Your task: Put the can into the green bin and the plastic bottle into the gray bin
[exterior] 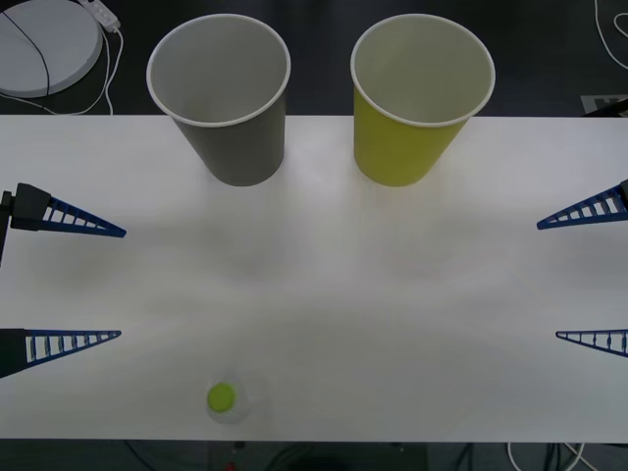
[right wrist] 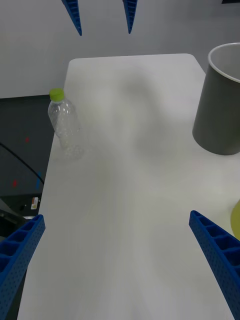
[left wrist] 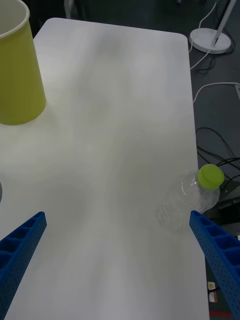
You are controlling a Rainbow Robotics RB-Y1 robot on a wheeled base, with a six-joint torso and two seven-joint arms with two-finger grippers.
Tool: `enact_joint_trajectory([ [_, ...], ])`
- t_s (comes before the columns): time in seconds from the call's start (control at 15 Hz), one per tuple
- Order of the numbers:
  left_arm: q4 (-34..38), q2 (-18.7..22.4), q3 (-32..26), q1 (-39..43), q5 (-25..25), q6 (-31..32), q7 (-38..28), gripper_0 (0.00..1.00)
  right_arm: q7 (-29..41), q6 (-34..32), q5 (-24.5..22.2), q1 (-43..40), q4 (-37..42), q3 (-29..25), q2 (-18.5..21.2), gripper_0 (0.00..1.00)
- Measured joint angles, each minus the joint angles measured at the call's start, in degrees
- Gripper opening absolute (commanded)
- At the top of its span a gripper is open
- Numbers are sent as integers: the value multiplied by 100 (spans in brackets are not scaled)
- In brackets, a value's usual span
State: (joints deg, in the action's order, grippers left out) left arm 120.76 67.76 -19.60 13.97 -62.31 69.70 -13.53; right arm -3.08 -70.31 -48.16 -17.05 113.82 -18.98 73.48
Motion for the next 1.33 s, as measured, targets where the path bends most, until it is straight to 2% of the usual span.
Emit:
enact_joint_trajectory([
  [0.73, -256, -95, 32, 16, -10, 29, 145, 100, 0, 0, 0, 0, 0, 0, 0, 100],
  [1.33, -1118, -88, 22, -37, 175, 952, 1064, 100, 0, 0, 0, 0, 0, 0, 0, 100],
])
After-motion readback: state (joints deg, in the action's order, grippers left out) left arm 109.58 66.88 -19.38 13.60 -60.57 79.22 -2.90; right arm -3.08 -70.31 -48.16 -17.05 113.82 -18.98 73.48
